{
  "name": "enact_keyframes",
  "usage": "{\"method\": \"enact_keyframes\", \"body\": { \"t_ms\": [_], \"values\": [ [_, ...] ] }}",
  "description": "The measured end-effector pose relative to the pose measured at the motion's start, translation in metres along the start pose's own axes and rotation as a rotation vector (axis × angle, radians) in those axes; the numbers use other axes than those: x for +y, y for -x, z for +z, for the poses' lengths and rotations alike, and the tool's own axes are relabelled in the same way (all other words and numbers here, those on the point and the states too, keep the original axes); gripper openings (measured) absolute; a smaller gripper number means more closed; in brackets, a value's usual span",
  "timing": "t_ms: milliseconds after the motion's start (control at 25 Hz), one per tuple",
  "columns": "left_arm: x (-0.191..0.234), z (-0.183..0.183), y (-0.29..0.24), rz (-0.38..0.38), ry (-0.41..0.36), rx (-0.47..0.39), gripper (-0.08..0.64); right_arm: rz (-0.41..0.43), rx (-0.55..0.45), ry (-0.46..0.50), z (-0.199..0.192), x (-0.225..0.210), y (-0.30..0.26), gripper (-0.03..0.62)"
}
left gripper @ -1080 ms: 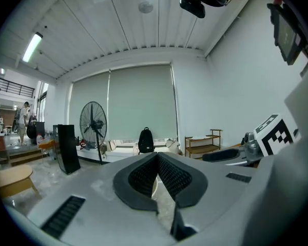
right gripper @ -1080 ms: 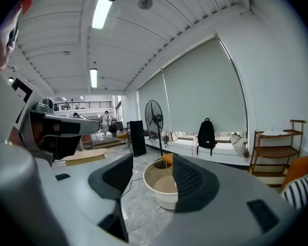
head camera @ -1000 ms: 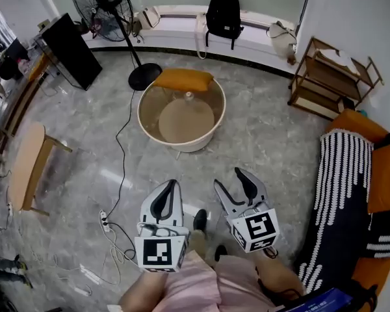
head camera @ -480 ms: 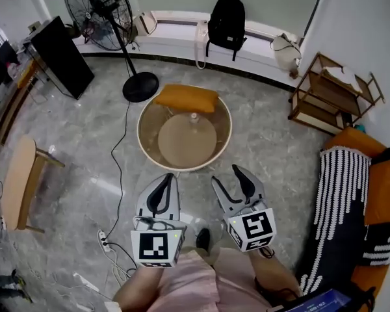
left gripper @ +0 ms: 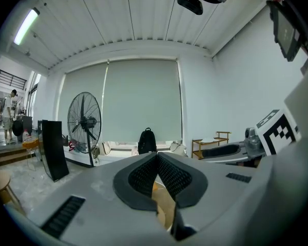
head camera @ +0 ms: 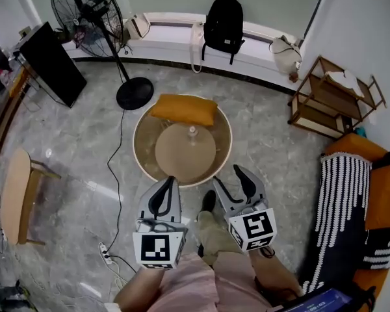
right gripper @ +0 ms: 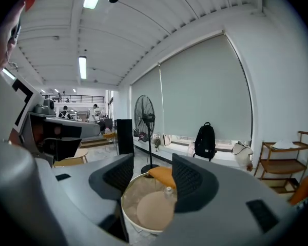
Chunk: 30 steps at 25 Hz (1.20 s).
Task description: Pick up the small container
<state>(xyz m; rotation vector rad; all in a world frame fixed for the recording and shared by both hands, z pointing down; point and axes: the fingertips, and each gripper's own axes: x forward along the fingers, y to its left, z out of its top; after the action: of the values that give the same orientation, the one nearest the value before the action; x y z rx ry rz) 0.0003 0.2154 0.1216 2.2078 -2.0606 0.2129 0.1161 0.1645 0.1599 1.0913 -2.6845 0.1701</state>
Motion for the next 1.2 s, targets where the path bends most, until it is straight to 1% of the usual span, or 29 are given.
{"method": "enact_keyframes", "body": {
  "t_ms": [80, 240, 320, 400, 520, 680, 840, 960, 1200],
  "values": [
    [0.009, 0.000, -0.025, -0.006, -0.009, -0.006, 0.012, 0.004, -0.005, -0.003, 0.001, -0.011, -0.025, 0.235],
    [0.029, 0.005, -0.084, -0.020, -0.029, 0.014, 0.012, 0.012, -0.012, -0.036, 0.006, -0.039, -0.084, 0.235],
    [0.038, 0.012, -0.118, -0.031, -0.023, 0.026, 0.012, 0.018, -0.013, -0.050, 0.013, -0.056, -0.116, 0.235],
    [0.045, 0.020, -0.150, -0.036, -0.033, 0.035, 0.012, 0.026, -0.014, -0.056, 0.022, -0.075, -0.144, 0.236],
    [0.056, 0.030, -0.185, -0.026, -0.044, 0.045, 0.012, 0.033, -0.022, -0.051, 0.038, -0.099, -0.176, 0.235],
    [0.072, 0.036, -0.213, -0.019, -0.037, 0.044, 0.012, 0.044, -0.029, -0.045, 0.052, -0.112, -0.210, 0.236],
    [0.091, 0.045, -0.235, -0.002, -0.026, 0.028, 0.012, 0.050, -0.028, -0.037, 0.061, -0.120, -0.235, 0.236],
    [0.108, 0.044, -0.250, 0.004, -0.023, 0.031, 0.012, 0.044, -0.021, -0.036, 0.062, -0.123, -0.253, 0.236],
    [0.131, 0.036, -0.282, -0.032, -0.018, 0.054, 0.012, 0.009, 0.018, -0.058, 0.051, -0.131, -0.284, 0.238]
  ]
}}
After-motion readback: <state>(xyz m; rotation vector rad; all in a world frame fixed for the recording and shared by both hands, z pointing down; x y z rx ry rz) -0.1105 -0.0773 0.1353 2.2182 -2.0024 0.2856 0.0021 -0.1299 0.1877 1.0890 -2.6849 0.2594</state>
